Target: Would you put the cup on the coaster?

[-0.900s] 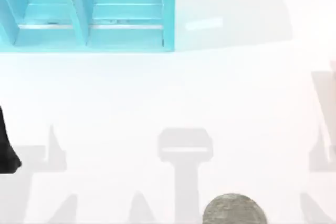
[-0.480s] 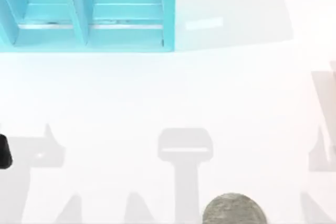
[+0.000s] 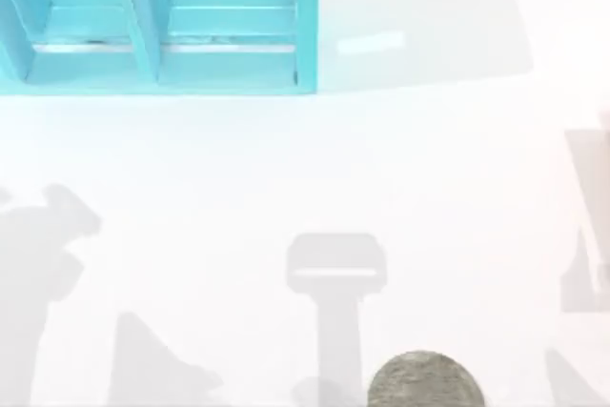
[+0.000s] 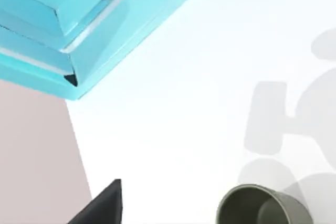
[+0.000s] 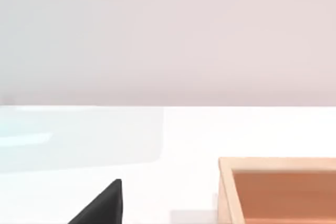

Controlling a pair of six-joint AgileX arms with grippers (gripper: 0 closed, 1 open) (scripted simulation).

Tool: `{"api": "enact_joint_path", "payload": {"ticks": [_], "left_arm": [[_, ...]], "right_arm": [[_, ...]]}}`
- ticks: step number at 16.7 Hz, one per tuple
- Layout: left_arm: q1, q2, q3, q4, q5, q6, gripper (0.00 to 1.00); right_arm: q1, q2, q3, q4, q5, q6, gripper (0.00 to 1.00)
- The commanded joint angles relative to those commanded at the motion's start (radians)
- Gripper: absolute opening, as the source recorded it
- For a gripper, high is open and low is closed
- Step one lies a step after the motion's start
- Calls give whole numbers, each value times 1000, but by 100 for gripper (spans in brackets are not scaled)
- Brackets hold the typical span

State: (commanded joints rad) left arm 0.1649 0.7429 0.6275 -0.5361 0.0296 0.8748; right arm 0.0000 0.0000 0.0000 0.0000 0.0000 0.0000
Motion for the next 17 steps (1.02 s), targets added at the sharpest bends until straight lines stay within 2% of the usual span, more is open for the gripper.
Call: {"api": "enact_joint_path", "payload": {"ticks": [4,8,13,17], "left_arm": [[71,332,238,-242,2,412,100],[134,606,435,-452,-5,726,100],[189,833,615,-629,-20,989,100],[209,909,681,-687,-28,1088,100]], "right_arm": [[0,0,0,0,0,0,100],[0,0,0,0,0,0,100],[0,0,0,0,0,0,100],[0,0,0,0,0,0,100]]}}
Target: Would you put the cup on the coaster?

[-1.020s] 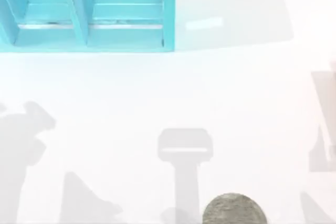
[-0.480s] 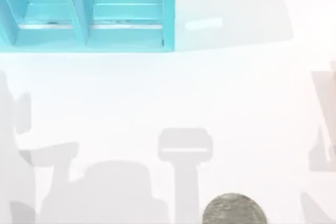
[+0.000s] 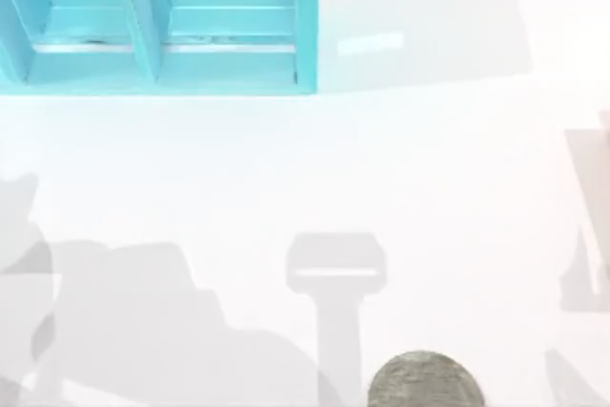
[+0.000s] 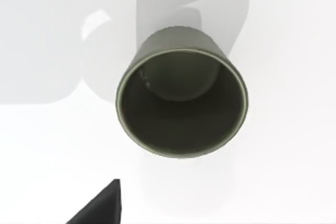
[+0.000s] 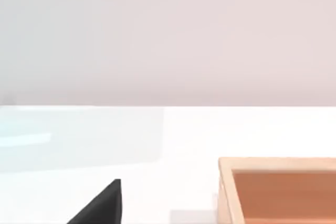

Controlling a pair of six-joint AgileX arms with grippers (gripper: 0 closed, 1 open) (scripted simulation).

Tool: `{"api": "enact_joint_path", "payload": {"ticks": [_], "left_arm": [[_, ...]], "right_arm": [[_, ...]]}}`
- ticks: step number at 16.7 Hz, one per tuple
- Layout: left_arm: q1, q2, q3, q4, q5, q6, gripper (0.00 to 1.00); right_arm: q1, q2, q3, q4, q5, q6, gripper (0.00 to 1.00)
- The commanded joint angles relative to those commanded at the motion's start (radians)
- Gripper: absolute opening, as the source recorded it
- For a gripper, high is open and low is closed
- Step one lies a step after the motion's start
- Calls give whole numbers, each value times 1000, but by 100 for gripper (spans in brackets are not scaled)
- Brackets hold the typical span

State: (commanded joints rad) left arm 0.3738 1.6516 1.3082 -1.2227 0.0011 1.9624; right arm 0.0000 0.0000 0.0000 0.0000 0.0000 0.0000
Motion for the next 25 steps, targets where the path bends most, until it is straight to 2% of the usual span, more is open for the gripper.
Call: {"api": "enact_joint_path", "payload": {"ticks": [7,15,21,25], "left_arm": [[-2,6,-13,15,0,3,100],[4,106,-247,358,0,9,100],[5,119,-279,395,0,10,100],[5,119,-279,395,0,10,70]], "right_arm": [[0,0,0,0,0,0,100],[0,0,0,0,0,0,100],[0,0,0,0,0,0,100],[0,0,0,0,0,0,100]]}}
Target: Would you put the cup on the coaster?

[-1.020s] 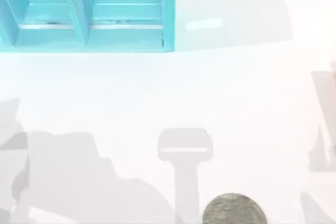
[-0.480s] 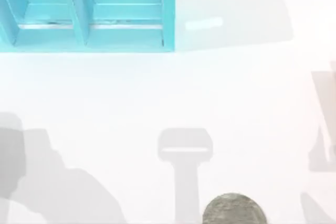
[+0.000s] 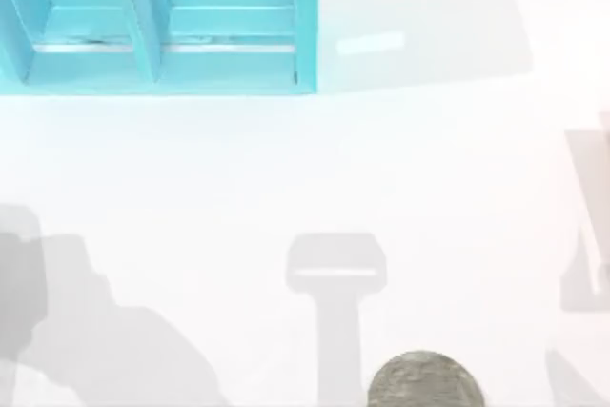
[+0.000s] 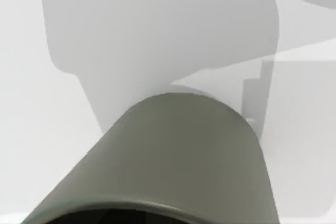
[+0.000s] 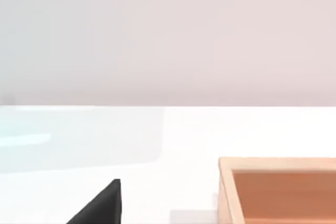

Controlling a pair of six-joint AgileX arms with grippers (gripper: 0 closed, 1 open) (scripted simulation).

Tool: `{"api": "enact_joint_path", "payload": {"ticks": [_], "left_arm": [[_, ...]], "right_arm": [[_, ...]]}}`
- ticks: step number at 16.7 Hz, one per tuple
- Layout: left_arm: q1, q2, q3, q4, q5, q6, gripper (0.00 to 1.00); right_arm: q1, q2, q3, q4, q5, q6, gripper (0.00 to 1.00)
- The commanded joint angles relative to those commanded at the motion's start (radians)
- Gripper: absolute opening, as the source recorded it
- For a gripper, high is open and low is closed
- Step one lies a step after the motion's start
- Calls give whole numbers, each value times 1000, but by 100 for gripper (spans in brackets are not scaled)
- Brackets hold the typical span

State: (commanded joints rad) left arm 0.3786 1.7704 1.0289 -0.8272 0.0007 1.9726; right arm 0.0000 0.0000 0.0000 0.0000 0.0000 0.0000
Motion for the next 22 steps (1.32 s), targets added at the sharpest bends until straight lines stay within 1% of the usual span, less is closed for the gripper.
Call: {"api": "enact_joint_path", "payload": {"ticks": [9,10,19,22], "left_arm": [[0,0,0,0,0,0,2],[0,0,0,0,0,0,0],[-1,-1,0,0,0,0,0],[-26,1,13,-15,3,53,0]], "right_arm": [[0,0,0,0,0,0,100],[0,0,0,0,0,0,100],[0,0,0,0,0,0,100],[0,0,0,0,0,0,100]]}}
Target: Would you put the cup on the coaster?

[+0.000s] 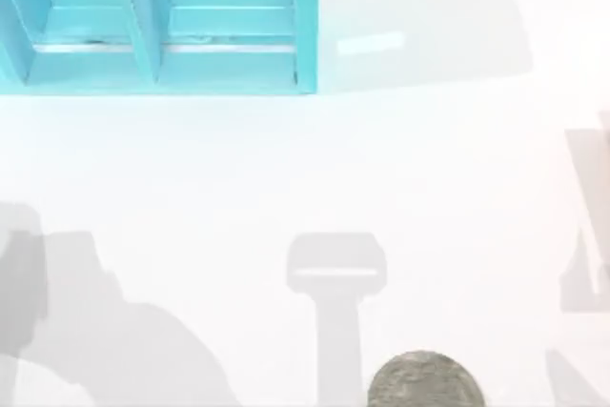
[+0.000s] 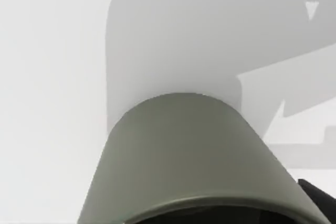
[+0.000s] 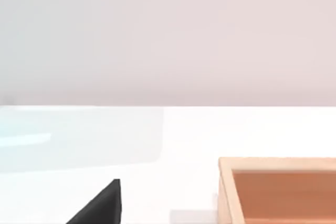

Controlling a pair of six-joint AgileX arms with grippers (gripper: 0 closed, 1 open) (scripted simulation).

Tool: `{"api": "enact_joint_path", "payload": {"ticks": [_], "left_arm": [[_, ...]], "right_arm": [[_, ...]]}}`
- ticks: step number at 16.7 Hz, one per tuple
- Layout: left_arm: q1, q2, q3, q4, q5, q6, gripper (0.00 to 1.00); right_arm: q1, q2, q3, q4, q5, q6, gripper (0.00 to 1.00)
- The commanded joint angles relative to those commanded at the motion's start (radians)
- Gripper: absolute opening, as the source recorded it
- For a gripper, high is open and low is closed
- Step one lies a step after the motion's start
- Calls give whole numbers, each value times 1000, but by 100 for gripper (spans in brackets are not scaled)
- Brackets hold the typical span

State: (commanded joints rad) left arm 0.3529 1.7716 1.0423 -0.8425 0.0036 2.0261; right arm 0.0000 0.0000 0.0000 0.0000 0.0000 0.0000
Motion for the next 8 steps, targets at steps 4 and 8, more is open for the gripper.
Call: {"api": "enact_joint_path", "payload": {"ticks": [4,8], "left_arm": [[-95,11,55,-56,12,217,0],[-249,36,145,-142,30,583,0]], "right_arm": [[0,0,0,0,0,0,100],[0,0,0,0,0,0,100]]}}
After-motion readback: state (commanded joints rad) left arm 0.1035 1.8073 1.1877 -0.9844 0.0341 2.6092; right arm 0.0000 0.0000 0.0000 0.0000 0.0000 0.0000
